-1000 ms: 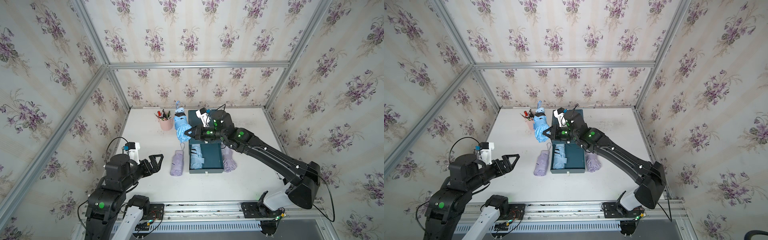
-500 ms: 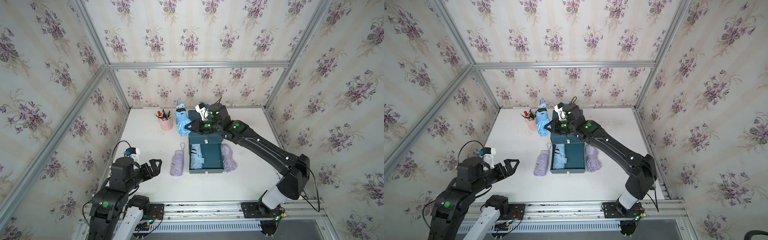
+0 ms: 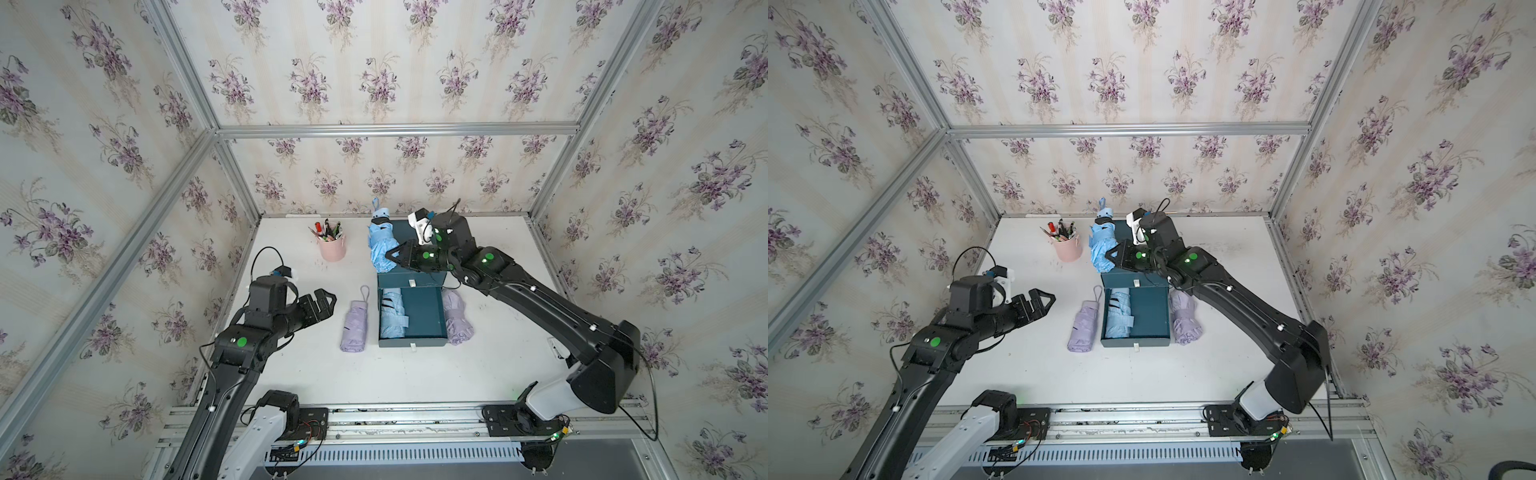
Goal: Place the umbrella in the drawer by color
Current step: Place the umbrella in the drawer.
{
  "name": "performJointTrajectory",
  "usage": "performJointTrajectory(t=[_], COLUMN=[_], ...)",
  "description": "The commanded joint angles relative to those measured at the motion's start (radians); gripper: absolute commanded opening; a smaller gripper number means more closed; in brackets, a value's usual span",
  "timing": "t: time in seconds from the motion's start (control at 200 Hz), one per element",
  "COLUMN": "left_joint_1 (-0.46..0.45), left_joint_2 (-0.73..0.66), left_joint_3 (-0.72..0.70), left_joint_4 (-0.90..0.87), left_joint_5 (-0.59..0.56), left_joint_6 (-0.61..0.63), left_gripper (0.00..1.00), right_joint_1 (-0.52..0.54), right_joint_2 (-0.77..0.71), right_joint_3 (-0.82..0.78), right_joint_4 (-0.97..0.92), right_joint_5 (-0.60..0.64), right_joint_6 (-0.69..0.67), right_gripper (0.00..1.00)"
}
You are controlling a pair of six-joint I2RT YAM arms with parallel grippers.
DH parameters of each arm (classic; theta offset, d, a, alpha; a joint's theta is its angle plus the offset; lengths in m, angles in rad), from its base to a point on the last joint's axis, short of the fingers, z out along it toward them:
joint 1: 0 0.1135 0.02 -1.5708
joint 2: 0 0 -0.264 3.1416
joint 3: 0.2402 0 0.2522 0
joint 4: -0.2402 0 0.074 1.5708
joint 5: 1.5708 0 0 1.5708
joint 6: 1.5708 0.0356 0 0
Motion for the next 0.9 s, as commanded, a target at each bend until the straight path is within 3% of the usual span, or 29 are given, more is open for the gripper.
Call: performJointTrajectory(t=[0.0, 0.265, 0.495, 0.619, 0.789, 0.894], left_joint_1=[0.0, -0.017, -0.162, -0.182, -0.188, -0.197], left_joint_2=[0.051, 0.192, 0.357, 0.437, 0.54, 0.575], left_joint_3=[0.001, 0.066, 0.196, 0.215, 0.279, 0.313], left_joint_4=[0.114, 0.266, 0.237, 0.258, 0.313, 0.344], left_joint_5=[0.116, 0.216, 0.154, 0.153, 0.205, 0.222], left_joint_6=[0.025, 0.035, 0.119, 0.123, 0.103, 0.098], left_gripper=[1.0, 1.0, 1.0, 1.0, 1.0, 1.0], right_joint_1=[-0.022, -0.036, -0.012, 0.06, 0.25, 0.281], right_joint_2=[-0.09, -0.394, -0.566, -0.558, -0.476, -0.454], right_joint_3=[-0.066, -0.213, -0.377, -0.361, -0.266, -0.269], right_joint_4=[-0.024, -0.164, -0.189, -0.233, -0.355, -0.383], right_joint_5=[0.064, 0.135, 0.09, 0.066, 0.108, 0.096], right_joint_6=[-0.028, -0.037, 0.055, 0.08, 0.107, 0.152], right_gripper=[0.0, 0.0, 0.0, 0.0, 0.0, 0.0])
